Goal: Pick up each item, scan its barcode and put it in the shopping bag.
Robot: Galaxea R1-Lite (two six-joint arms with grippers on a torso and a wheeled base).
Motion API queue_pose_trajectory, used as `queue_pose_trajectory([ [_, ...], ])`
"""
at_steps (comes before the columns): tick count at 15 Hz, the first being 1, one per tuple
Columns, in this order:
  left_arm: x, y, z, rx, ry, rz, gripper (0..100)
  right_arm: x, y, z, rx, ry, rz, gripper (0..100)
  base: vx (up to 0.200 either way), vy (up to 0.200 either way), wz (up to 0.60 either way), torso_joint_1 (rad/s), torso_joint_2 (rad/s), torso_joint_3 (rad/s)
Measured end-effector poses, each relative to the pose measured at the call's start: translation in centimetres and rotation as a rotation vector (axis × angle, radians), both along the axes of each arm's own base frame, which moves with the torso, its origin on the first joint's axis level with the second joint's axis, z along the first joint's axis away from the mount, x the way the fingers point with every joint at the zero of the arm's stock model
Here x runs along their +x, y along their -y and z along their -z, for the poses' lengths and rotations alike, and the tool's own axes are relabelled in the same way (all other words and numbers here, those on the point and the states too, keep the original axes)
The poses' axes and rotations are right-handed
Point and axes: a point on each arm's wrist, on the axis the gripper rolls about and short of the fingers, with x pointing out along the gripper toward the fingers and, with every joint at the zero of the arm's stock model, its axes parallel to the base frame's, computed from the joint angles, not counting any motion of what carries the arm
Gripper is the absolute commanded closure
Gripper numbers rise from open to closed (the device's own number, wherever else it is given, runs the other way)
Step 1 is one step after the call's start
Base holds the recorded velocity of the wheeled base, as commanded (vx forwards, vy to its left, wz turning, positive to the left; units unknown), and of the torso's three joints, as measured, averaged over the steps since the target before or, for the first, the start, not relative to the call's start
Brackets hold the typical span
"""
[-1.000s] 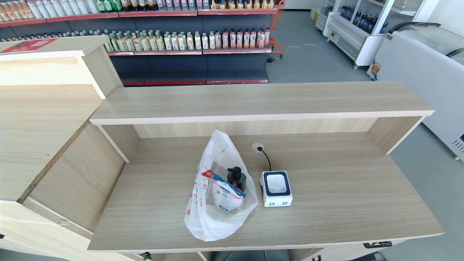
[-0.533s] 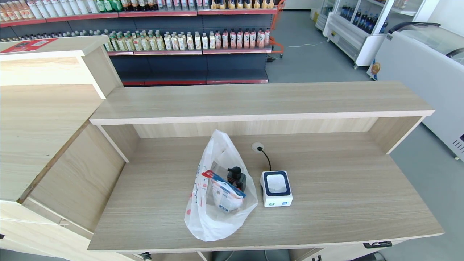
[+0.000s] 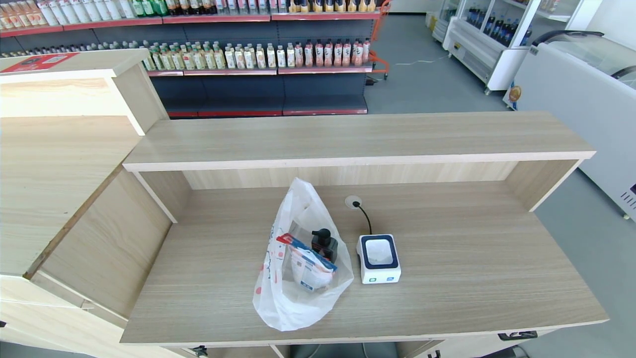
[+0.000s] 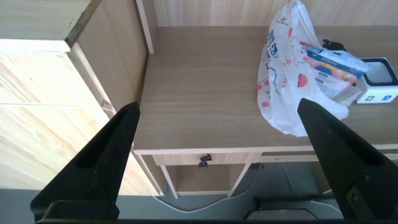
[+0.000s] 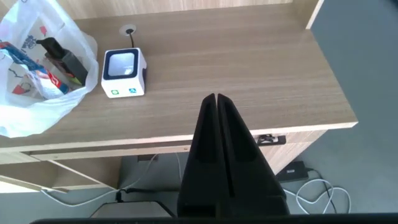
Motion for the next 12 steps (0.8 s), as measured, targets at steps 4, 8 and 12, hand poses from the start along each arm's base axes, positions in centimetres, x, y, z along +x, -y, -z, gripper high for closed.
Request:
queue_pose_trajectory([
  [4, 0.0, 0.0, 0.0, 0.006, 0.0, 0.0, 0, 0.0, 0.0, 0.0, 0.0, 0.0, 0.0, 100, 0.0, -0.2, 0.0, 0.002, 0.0, 0.001],
  [8, 0.0, 0.0, 0.0, 0.002, 0.0, 0.0, 0, 0.01, 0.0, 0.0, 0.0, -0.001, -0.001, 100, 0.0, -0.15, 0.0, 0.007, 0.0, -0.001],
  [12, 0.0, 0.0, 0.0, 0.004, 0.0, 0.001, 0, 0.01, 0.0, 0.0, 0.0, -0.001, -0.001, 100, 0.1, 0.0, 0.0, 0.001, 0.0, 0.002],
])
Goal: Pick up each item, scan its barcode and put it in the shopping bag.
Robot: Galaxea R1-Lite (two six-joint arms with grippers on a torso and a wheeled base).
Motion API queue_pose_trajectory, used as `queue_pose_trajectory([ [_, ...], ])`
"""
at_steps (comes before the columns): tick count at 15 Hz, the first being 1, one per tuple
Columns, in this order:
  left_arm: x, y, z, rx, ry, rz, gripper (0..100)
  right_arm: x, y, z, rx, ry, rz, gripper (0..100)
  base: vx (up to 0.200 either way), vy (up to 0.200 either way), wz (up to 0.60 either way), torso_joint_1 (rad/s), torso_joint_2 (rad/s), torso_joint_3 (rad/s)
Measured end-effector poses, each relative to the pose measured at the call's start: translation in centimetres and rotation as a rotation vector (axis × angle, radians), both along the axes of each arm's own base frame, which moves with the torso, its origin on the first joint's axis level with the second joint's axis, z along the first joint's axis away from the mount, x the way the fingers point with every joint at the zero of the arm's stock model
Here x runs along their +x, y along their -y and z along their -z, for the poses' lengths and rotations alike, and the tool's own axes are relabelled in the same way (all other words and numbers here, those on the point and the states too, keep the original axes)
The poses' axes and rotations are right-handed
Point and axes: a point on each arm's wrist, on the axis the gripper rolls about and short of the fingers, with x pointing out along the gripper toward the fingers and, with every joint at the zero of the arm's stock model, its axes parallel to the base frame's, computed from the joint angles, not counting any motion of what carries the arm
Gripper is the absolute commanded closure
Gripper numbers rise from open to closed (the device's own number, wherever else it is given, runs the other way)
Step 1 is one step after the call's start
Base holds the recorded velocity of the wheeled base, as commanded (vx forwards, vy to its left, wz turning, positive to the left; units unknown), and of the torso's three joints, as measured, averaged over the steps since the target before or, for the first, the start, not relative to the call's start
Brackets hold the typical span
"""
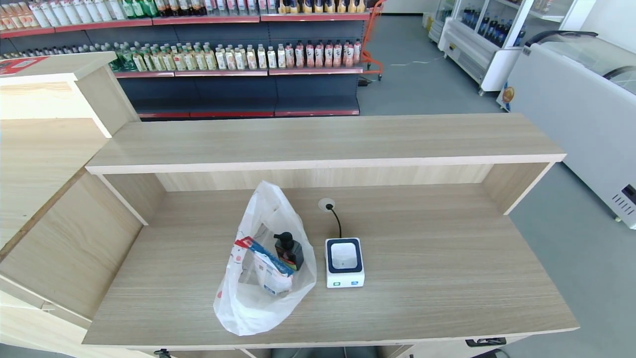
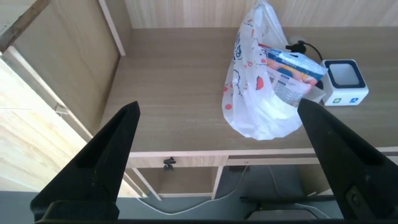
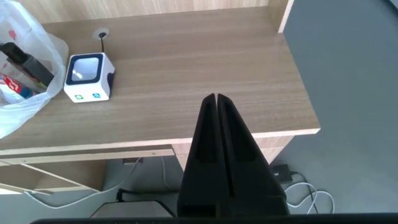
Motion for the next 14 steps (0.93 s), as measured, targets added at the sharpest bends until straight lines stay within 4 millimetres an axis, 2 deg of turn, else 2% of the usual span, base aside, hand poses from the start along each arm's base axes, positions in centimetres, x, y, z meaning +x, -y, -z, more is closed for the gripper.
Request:
queue_pose_trajectory([
  [4, 0.0, 0.0, 0.0, 0.0, 0.0, 0.0, 0, 0.0, 0.0, 0.0, 0.0, 0.0, 0.001, 100, 0.2, 0.0, 0.0, -0.005, 0.0, 0.004],
  [14, 0.0, 0.0, 0.01, -0.003, -0.001, 0.0, 0, 0.01, 0.0, 0.0, 0.0, -0.001, 0.002, 100, 0.0, 0.0, 0.0, 0.0, 0.0, 0.0],
])
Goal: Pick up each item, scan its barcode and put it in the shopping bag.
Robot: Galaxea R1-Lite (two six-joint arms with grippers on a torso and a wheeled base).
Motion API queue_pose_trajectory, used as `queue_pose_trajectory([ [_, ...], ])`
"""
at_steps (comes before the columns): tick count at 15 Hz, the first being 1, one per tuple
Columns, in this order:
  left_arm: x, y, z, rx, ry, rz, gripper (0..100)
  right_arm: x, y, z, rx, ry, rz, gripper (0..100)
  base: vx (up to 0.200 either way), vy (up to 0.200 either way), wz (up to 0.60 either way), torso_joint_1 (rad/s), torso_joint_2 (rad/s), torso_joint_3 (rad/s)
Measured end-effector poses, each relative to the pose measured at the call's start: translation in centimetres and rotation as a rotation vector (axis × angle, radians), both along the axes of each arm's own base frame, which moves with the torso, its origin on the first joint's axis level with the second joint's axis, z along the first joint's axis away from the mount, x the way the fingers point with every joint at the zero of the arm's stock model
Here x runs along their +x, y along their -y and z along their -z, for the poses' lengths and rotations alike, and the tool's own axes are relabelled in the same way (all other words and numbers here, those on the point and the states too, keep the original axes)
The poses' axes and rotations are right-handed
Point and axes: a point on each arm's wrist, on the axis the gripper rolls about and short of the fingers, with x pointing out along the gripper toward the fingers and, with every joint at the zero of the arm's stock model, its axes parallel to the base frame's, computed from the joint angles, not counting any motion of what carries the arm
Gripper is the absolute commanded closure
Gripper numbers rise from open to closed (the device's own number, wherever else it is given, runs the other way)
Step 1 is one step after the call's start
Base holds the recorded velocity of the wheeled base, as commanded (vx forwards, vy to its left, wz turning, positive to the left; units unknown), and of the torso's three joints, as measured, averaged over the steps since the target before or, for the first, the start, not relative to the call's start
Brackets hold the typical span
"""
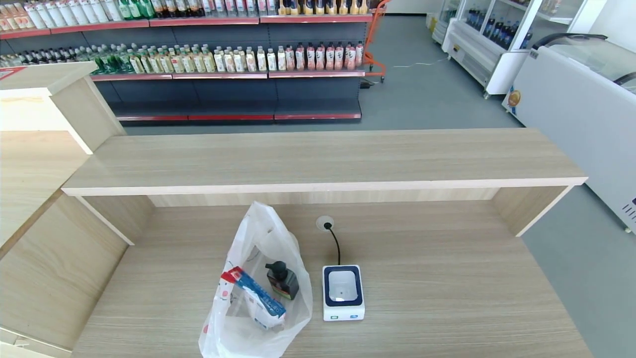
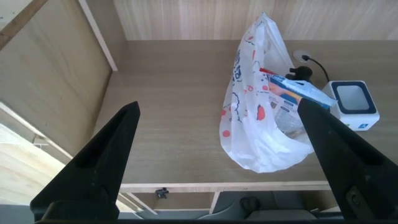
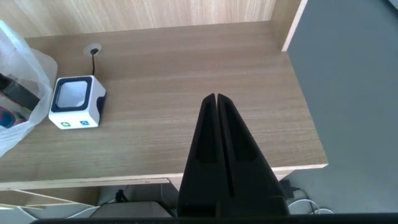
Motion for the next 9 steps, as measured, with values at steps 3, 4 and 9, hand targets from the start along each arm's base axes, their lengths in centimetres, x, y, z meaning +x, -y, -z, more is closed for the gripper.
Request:
queue_pose_trajectory([
  [3, 0.0, 0.0, 0.0, 0.0, 0.0, -0.001, 0, 0.0, 0.0, 0.0, 0.0, 0.0, -0.001, 100, 0.0, 0.0, 0.0, 0.0, 0.0, 0.0],
  [4, 0.0, 0.0, 0.0, 0.0, 0.0, 0.0, 0, 0.0, 0.0, 0.0, 0.0, 0.0, 0.0, 100, 0.0, 0.0, 0.0, 0.0, 0.0, 0.0],
  [9, 0.0, 0.0, 0.0, 0.0, 0.0, 0.0, 0, 0.0, 0.0, 0.0, 0.001, 0.0, 0.0, 100, 0.0, 0.0, 0.0, 0.0, 0.0, 0.0],
])
